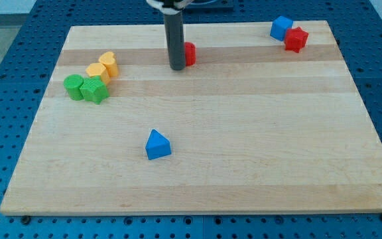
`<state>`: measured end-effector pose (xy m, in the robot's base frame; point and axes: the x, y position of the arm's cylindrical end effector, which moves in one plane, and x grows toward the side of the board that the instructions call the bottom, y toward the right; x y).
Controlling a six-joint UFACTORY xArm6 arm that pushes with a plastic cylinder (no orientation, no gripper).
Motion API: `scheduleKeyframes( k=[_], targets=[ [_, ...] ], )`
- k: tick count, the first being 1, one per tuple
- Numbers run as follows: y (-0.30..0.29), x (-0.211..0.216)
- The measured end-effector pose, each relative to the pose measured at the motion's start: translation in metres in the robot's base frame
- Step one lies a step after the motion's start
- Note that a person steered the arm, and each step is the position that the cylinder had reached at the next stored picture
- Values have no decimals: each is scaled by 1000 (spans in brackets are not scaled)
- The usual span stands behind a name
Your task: Push the red circle into the red star and blue cube
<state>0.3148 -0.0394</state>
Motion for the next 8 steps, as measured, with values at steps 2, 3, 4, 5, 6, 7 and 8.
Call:
scheduleKeyframes(
  k=[2, 3, 4, 5, 6, 7, 8],
  targets=[
    [37, -28],
    [37, -28],
    [7, -28],
    [-6, -41],
    [-5, -61],
    [-5, -61],
    [19, -61]
  ],
)
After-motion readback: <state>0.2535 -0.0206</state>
